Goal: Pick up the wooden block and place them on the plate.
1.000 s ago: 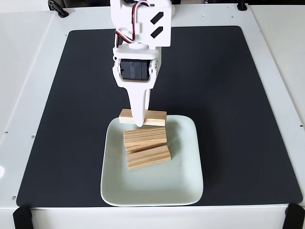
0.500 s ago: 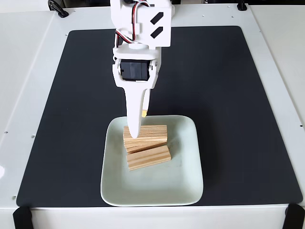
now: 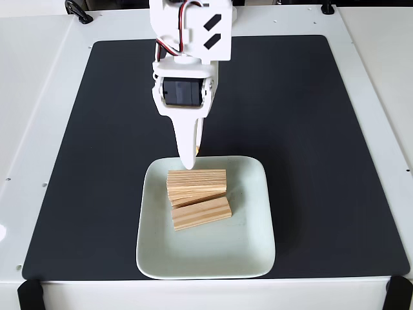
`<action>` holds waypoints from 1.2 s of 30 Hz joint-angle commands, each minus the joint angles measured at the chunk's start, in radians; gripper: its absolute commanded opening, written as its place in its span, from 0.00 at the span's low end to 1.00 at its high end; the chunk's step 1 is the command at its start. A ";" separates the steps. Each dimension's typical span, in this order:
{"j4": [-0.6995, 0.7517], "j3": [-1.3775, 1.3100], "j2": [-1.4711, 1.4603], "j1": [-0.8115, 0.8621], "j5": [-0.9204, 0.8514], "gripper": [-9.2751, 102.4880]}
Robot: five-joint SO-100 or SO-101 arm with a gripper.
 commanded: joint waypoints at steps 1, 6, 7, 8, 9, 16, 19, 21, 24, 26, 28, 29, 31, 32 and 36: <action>-0.011 0.084 0.149 -0.011 0.002 0.10; -0.101 0.344 0.345 -0.021 -0.002 0.08; -0.144 0.407 0.394 -0.029 -0.002 0.08; -0.189 0.476 0.446 -0.034 -0.006 0.08; -0.232 0.546 0.502 -0.040 -0.008 0.08; -0.520 1.037 0.910 -0.072 -0.009 0.08; -0.647 1.215 1.071 -0.074 -0.009 0.08; -0.736 1.324 1.172 -0.074 -0.011 0.08; -0.890 1.488 1.316 -0.061 -0.011 0.08; -0.997 1.603 1.414 -0.058 -0.011 0.08; -1.104 1.713 1.516 -0.058 -0.011 0.08; -1.155 1.769 1.566 -0.058 -0.011 0.08; -1.247 1.876 1.669 -0.058 -0.011 0.08; -1.285 1.925 1.721 -0.057 -0.011 0.08; -1.402 2.094 1.921 -0.057 -0.011 0.08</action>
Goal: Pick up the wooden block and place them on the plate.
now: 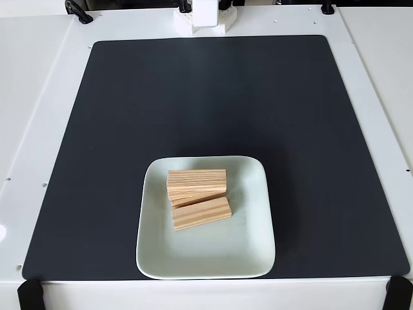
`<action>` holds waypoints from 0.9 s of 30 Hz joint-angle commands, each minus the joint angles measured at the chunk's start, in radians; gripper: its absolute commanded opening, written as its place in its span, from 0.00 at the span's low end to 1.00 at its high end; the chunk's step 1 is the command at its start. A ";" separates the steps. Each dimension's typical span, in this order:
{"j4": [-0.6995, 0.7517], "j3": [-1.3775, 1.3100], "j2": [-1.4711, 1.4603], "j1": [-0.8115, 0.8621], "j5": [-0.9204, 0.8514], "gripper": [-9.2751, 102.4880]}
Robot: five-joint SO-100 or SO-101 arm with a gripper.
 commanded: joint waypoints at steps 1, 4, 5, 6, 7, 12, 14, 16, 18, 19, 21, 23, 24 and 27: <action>-0.101 0.115 0.181 0.000 -0.009 0.08; -0.166 0.215 0.316 0.002 -0.009 0.08; -0.175 0.242 0.359 0.002 -0.009 0.08; -0.178 0.264 0.399 0.002 -0.009 0.08; -0.178 0.285 0.437 0.002 -0.009 0.08; -0.167 0.393 0.601 0.002 -0.009 0.08; -0.166 0.437 0.652 0.002 -0.009 0.08; -0.164 0.477 0.678 0.002 -0.009 0.08; -0.164 0.506 0.681 0.011 -0.011 0.08; -0.163 0.517 0.676 0.021 -0.015 0.08; -0.123 0.541 0.675 0.025 -0.052 0.08; -0.005 0.549 0.678 0.026 -0.081 0.08; 0.071 0.548 0.680 0.031 -0.084 0.08; 0.308 0.537 0.680 0.035 -0.091 0.08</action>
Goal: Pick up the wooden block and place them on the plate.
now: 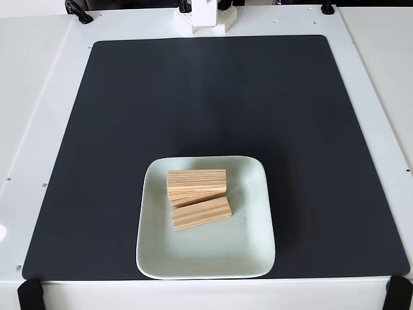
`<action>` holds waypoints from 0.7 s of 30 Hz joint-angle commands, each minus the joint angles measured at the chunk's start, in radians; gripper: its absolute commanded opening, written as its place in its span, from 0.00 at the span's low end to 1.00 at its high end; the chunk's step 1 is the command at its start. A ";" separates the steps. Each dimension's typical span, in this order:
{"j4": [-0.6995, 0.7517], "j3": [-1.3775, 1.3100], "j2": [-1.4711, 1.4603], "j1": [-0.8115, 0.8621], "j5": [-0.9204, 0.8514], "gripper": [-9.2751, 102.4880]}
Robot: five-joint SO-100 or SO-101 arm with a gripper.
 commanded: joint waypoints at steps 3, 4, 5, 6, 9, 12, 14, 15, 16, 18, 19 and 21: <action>0.360 -0.011 0.008 0.015 -0.011 0.08; 0.410 -0.011 0.008 0.017 -0.006 0.08; 0.456 -0.012 0.009 0.017 -0.005 0.08; 0.497 -0.012 0.009 0.017 -0.005 0.08; 0.604 -0.012 0.009 0.018 -0.005 0.08; 0.689 -0.011 0.009 0.020 -0.003 0.08; 0.744 -0.008 0.011 0.020 -0.003 0.08; 0.765 -0.009 0.011 0.020 -0.002 0.08; 0.782 -0.012 0.011 0.020 -0.002 0.08; 0.792 -0.014 0.011 0.020 0.000 0.08; 0.792 -0.014 0.011 0.020 0.012 0.08; 0.792 -0.014 0.011 0.020 0.063 0.08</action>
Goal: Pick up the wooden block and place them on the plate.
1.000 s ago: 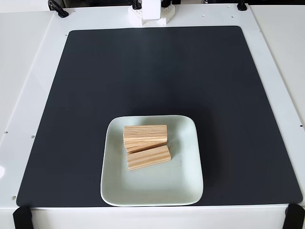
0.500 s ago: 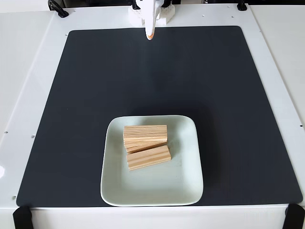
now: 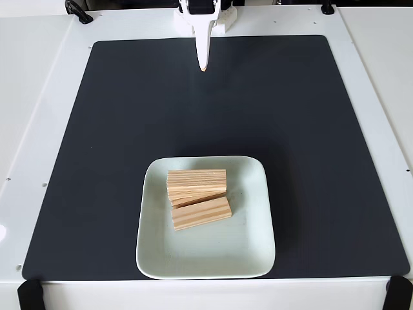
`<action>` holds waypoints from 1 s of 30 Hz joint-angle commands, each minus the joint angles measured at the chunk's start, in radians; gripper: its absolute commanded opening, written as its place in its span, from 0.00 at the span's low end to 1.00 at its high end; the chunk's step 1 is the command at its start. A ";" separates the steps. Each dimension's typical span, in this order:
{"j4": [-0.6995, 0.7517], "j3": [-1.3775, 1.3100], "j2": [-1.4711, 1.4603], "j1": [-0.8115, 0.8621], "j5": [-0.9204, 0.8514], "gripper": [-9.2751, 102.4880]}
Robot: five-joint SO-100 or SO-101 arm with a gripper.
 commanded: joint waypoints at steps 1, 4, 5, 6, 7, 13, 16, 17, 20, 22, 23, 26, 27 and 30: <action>0.005 -0.014 0.011 0.003 0.067 0.08; 0.006 -0.017 0.011 0.003 0.094 0.08; 0.006 -0.017 0.011 0.003 0.094 0.08; 0.006 -0.018 0.011 0.003 0.094 0.08; 0.006 -0.018 0.011 0.003 0.094 0.08; 0.003 -0.020 0.009 0.003 0.092 0.08; 0.002 -0.020 0.009 0.000 0.091 0.08; 0.002 -0.020 0.009 -0.005 0.086 0.08; -0.003 -0.021 0.009 -0.012 0.083 0.08; -0.003 -0.021 0.009 -0.012 0.083 0.08; -0.003 -0.021 0.009 -0.012 0.083 0.08; -0.003 -0.021 0.008 -0.012 0.083 0.08; -0.003 -0.021 0.008 -0.012 0.083 0.08; -0.003 -0.021 0.008 -0.012 0.083 0.08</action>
